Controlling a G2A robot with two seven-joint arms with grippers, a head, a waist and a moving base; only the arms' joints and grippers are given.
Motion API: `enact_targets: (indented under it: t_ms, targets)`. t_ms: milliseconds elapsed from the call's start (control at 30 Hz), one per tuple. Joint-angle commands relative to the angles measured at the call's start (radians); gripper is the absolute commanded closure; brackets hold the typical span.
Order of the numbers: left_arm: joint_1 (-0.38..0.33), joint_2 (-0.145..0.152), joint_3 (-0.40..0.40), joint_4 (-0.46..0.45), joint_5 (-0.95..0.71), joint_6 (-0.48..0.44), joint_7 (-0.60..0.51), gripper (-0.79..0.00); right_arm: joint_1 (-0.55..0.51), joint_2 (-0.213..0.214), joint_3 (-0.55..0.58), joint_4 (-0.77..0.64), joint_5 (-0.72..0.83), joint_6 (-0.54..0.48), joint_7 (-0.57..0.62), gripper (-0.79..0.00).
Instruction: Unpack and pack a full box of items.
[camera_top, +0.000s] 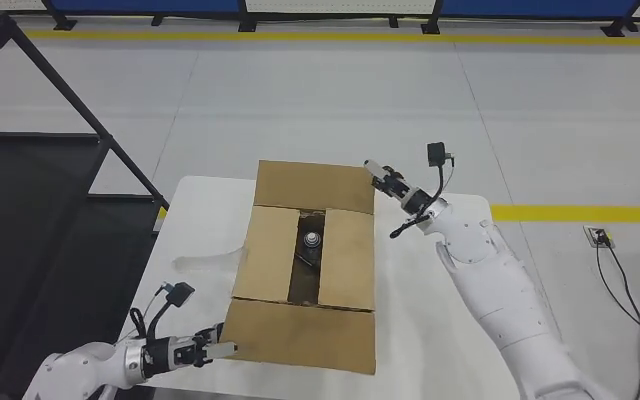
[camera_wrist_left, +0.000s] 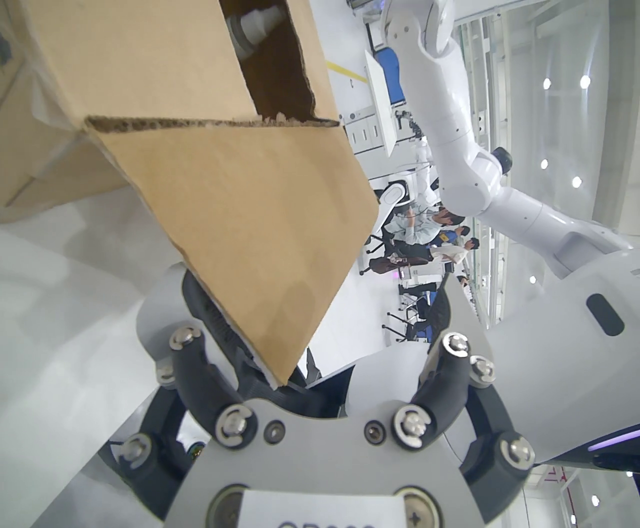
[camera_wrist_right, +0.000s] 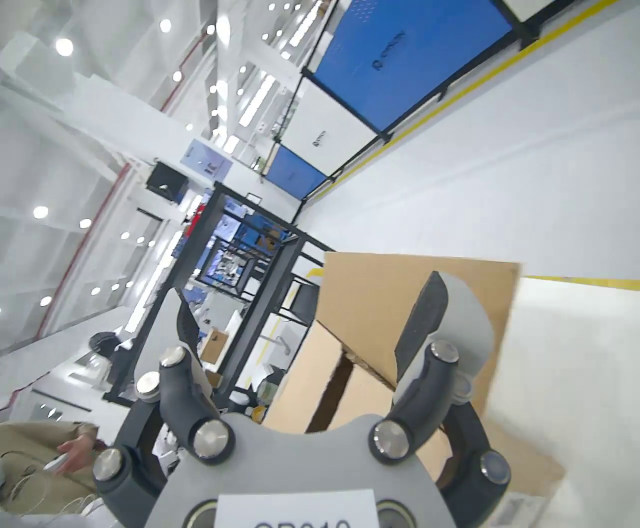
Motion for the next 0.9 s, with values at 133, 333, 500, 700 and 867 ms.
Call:
enact_targets:
  t_ms: [133,333,500,700,867]
  targets:
    - [-0.005,0.001,-0.008,0.000,-0.057,0.001,0.060,-0.785,0.057,-0.023,-0.026,0.148,0.022,0.046,0.015,-0.785]
    - [-0.005,0.004,-0.020,-0.021,-0.043,0.010,0.127,-0.785,0.123,-0.052,-0.042,0.315,0.109,0.013,0.116,-0.785]
    - [-0.005,0.003,-0.024,-0.057,0.016,0.039,0.238,-0.785,0.165,-0.076,-0.042,0.414,0.210,-0.041,0.251,-0.785]
    - [-0.003,0.001,-0.015,-0.091,0.029,0.067,0.314,-0.785,0.199,-0.094,-0.029,0.489,0.299,-0.108,0.367,-0.785]
    - [-0.009,-0.002,-0.014,-0.111,0.148,0.103,0.459,-0.785,0.220,-0.096,-0.009,0.525,0.353,-0.153,0.441,-0.785]
